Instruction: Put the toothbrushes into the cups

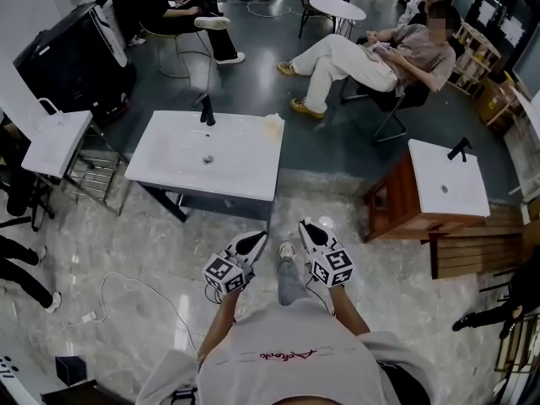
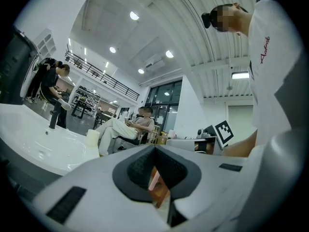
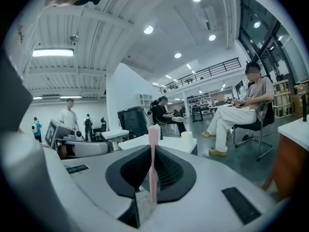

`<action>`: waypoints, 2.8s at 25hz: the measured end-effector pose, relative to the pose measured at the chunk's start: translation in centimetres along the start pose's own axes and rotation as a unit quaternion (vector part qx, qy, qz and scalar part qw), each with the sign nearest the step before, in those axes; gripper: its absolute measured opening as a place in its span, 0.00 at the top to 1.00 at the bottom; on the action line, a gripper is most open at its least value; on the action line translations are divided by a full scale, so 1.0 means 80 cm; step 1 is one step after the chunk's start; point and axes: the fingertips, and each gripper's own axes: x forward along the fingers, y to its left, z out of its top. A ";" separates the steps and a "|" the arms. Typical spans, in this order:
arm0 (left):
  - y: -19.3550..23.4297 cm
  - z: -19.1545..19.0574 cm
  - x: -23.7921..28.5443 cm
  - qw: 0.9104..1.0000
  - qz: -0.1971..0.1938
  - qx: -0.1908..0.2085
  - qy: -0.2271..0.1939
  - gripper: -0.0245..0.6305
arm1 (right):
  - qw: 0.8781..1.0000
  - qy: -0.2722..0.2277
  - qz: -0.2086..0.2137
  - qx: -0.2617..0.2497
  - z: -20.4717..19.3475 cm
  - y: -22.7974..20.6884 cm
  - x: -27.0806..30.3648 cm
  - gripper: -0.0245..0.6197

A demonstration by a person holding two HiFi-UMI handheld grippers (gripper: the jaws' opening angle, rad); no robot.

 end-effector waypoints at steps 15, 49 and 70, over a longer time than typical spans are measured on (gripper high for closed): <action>0.118 0.045 0.098 1.000 0.030 -0.008 0.000 0.94 | 1.000 0.011 0.021 0.015 0.031 -0.095 0.119 0.92; 0.274 0.070 0.250 0.996 0.091 -0.025 0.008 0.94 | 0.994 0.066 0.073 0.043 0.018 -0.249 0.290 0.92; 0.320 0.077 0.247 0.991 0.131 -0.031 -0.005 0.94 | 0.992 -0.050 0.111 -0.036 0.189 -0.293 0.448 0.92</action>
